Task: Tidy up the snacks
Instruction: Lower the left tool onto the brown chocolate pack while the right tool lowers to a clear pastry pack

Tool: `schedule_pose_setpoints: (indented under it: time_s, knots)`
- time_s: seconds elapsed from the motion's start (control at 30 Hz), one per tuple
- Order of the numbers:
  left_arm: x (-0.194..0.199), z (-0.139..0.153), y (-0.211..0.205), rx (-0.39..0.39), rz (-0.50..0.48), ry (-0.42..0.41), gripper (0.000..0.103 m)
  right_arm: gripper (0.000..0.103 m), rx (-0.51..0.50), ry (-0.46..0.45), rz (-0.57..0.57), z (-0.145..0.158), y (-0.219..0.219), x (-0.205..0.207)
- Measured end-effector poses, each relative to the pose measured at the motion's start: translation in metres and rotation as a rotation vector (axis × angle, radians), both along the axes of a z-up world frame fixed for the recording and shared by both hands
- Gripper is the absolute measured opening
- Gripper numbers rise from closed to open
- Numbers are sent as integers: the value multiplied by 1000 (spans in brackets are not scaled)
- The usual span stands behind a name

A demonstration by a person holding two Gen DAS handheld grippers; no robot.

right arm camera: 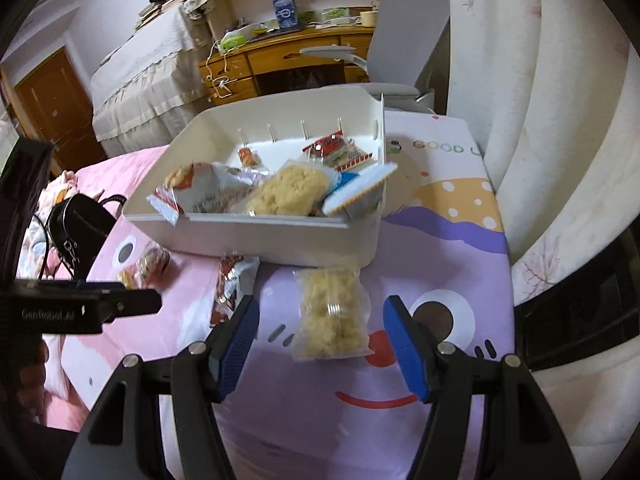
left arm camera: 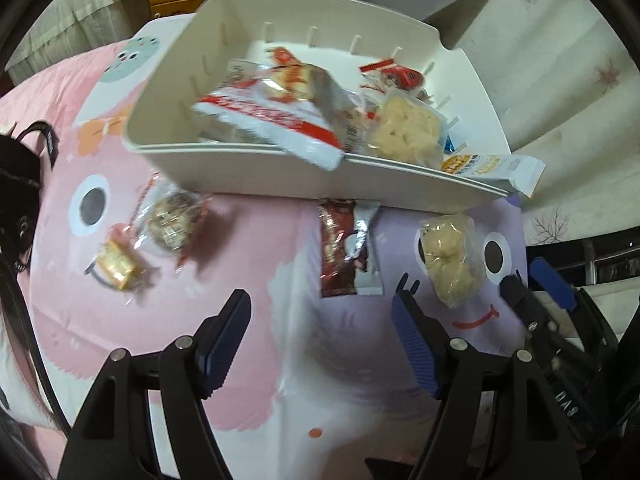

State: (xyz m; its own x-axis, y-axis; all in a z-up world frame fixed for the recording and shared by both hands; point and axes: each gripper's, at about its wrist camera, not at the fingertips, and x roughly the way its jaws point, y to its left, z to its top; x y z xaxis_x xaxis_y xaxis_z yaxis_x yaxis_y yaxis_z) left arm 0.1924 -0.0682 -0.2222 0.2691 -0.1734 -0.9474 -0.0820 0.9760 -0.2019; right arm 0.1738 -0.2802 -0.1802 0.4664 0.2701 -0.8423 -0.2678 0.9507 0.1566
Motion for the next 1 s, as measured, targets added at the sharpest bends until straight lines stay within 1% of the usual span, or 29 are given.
schedule_pose_setpoints:
  time_s: [0.1,0.17,0.37,0.4,0.5,0.6,0.7,0.8,0.87,0.9,0.97,1.0]
  knots:
    - [10,-10,-11,12,-14,-3,76,65,22,22,-5,-16,-6,0]
    - [18,-20,-18,17,-15,15,76,65,34,31,-2,-27,-8,1]
    - [31,-49,-27,41,-1,28,76,65,30,22,22,-52,-5,3]
    - [34,-53,-28,42,6,28,76,65,24,20,30,-55,-3,3]
    - [39,-62,-31,77,11,37,76,65,19,5,59,-60,2,5]
    - [44,-68,-33,59,20,32,76,65,13,2,77,-63,6,8]
    - [48,-72,-38,74,5,25,76,65,4,-7,98,-68,10,10]
    - [53,-73,-44,94,-2,7,70,65,-2,2,110,-74,12,12]
    - [55,-73,-48,107,-10,-8,62,65,-4,8,116,-78,13,14]
    - [57,-73,-49,112,-13,-11,60,65,-6,9,116,-79,13,14]
    - [57,-72,-51,114,-17,-21,46,65,-13,-1,122,-79,15,15]
    - [57,-71,-51,110,-16,-25,43,65,-17,-2,125,-80,16,15]
